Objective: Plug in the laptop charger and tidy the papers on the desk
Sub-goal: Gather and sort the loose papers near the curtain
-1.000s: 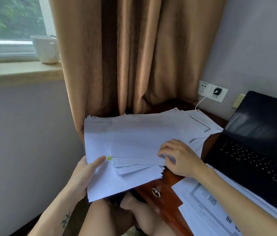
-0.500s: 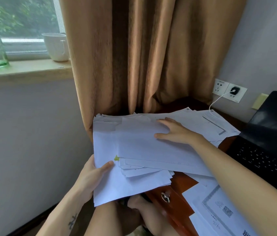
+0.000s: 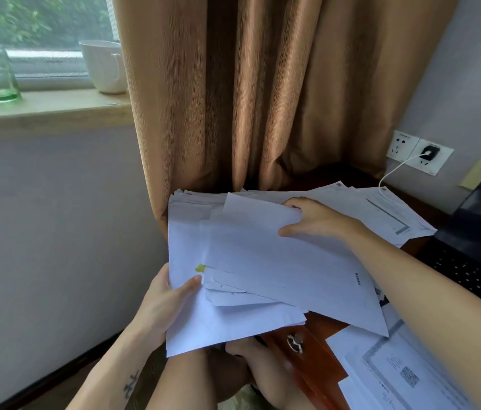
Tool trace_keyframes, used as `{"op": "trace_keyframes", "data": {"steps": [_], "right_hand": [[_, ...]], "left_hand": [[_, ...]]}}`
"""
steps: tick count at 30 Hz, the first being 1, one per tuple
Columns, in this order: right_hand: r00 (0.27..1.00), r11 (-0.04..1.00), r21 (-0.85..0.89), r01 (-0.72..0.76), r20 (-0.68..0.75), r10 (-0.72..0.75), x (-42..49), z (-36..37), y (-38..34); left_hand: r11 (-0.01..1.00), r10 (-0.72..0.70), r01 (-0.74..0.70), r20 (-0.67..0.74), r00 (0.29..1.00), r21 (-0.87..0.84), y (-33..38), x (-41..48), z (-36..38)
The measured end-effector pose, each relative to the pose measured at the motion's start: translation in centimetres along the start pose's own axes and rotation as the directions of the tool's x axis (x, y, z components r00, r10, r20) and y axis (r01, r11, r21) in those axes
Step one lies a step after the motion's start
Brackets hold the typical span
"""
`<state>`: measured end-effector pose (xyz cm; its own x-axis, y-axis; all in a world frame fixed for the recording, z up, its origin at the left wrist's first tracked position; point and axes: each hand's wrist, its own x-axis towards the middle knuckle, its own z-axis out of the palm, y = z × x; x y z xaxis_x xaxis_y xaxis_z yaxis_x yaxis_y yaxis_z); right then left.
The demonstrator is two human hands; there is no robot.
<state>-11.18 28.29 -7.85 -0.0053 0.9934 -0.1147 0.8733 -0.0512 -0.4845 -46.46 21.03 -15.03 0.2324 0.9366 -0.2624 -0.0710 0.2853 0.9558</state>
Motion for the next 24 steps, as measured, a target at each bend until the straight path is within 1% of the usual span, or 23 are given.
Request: {"op": "trace_keyframes", "data": {"steps": [5, 8, 10, 12, 15, 17, 20, 21, 22, 24], "right_hand": [[1.000, 0.991, 0.130, 0.012, -0.010, -0.011, 0.0, -0.7, 0.7], [0.994, 0.966, 0.258, -0.002, -0.102, 0.029, -0.2, -1.6, 1.2], [0.986, 0.921, 0.385, -0.065, -0.114, 0.118, -0.6, -2.2, 1.5], [0.976, 0.870, 0.468, -0.154, -0.064, 0.207, -0.9, -2.7, 2.1], [0.948, 0.816, 0.505, -0.282, 0.016, 0.318, -2.0, -3.0, 1.9], [0.933, 0.794, 0.515, -0.322, 0.031, 0.358, -2.8, -2.4, 1.4], [0.935, 0.722, 0.633, -0.279, 0.006, 0.355, -4.1, -0.1, -0.3], [0.940, 0.717, 0.652, -0.246, -0.019, 0.339, -4.6, 1.0, -0.9], [0.945, 0.731, 0.648, -0.215, -0.049, 0.322, -4.9, 2.2, -1.4], [0.952, 0.816, 0.552, -0.169, -0.122, 0.279, -5.5, 4.4, -2.1]], "left_hand": [[1.000, 0.007, -0.007, 0.006, 1.000, -0.002, 0.2, -0.2, 0.1], [1.000, -0.016, 0.016, 0.002, 1.000, -0.002, 0.1, 0.0, 0.0], [1.000, -0.027, 0.026, -0.003, 1.000, -0.005, 0.1, 0.1, -0.1], [0.999, -0.035, 0.035, -0.003, 0.999, -0.007, 0.1, 0.1, -0.1], [0.999, -0.041, 0.042, 0.006, 0.999, -0.014, 0.4, 0.0, 0.0], [0.998, -0.051, 0.051, 0.004, 0.999, -0.025, 0.7, -0.3, 0.1], [0.996, -0.068, 0.068, -0.008, 0.998, -0.065, 1.0, -0.6, 0.2], [0.994, -0.076, 0.075, -0.008, 0.997, -0.084, 1.1, -0.6, 0.2], [0.992, -0.084, 0.083, -0.005, 0.996, -0.098, 1.2, -0.7, 0.2], [0.988, -0.107, 0.106, -0.002, 0.994, -0.115, 1.4, -0.8, 0.3]]}}
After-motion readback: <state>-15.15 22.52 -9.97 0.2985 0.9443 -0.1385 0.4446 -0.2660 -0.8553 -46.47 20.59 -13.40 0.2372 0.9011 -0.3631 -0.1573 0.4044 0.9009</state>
